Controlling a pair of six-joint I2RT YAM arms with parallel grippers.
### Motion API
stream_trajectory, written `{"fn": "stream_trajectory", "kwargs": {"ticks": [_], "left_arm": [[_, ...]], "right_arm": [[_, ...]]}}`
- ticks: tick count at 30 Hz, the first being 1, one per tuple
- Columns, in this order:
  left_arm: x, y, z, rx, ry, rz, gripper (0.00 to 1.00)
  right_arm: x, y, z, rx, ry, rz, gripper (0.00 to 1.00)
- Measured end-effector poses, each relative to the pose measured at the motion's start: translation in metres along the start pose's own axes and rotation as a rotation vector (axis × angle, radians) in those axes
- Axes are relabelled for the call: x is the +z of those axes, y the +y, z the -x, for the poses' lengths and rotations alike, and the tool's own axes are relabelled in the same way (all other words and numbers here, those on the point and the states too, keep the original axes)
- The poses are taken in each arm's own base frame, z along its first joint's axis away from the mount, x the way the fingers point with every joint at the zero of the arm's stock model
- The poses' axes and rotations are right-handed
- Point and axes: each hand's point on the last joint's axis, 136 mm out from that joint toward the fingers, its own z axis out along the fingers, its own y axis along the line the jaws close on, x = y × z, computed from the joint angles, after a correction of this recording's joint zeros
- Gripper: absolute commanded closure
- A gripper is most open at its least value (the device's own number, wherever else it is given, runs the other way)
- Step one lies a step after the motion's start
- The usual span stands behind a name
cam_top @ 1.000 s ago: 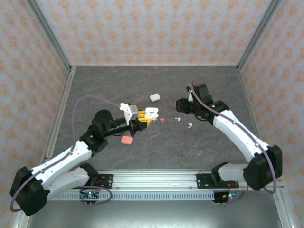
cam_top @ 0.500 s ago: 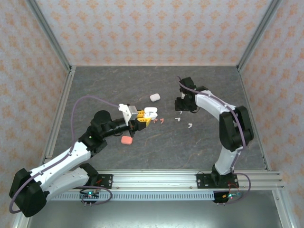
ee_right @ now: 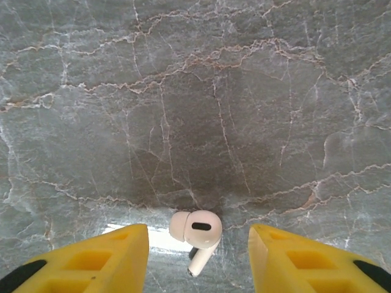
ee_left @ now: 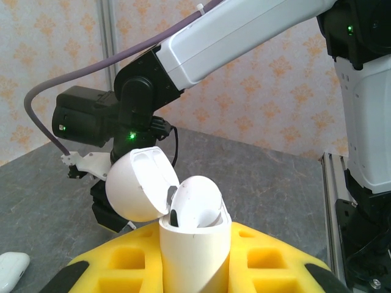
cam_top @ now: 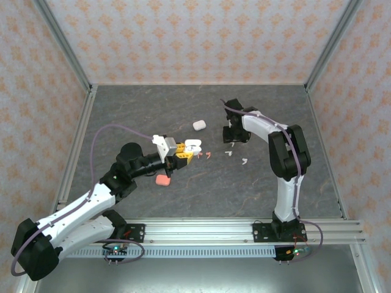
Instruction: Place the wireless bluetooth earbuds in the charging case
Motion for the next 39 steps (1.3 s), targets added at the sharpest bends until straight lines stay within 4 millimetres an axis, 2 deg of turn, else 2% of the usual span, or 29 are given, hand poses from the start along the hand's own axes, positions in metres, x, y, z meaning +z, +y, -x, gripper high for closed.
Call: {"fn": "stream_trajectory", "kwargs": {"ticks": [8,18,28,30,33,39], "left_arm": [[0.0,0.0,-0.001,-0.001,0.003,0.0,1.0],[0.0,0.002,-0.002,-0.003,0.006,0.012,1.0],[0.0,0.003,-0.002,-0.004,0.007,0.018,1.0],[0.0,0.003,-0.002,-0.006,0.007,0.018,1.0],[0.0,0.003,-0.002,-0.013,0.002,0.019,1.0],[0.008,0.012,-0.008,-0.068,0.007,0.045,1.0]], "right_arm": [[0.013,0.0,-0.006,-0.004,0.035,-0.001,0.62],[0.013,0.002,-0.005,-0.011,0.035,0.009,0.72],[0.008,0.002,-0.008,-0.024,0.007,0.021,0.75],[-0.001,0.003,-0.01,-0.028,-0.018,0.028,0.76],[-0.025,0.006,-0.012,-0.037,-0.081,0.047,0.76],[-0.1,0.03,-0.01,-0.092,-0.304,0.122,0.76]]}}
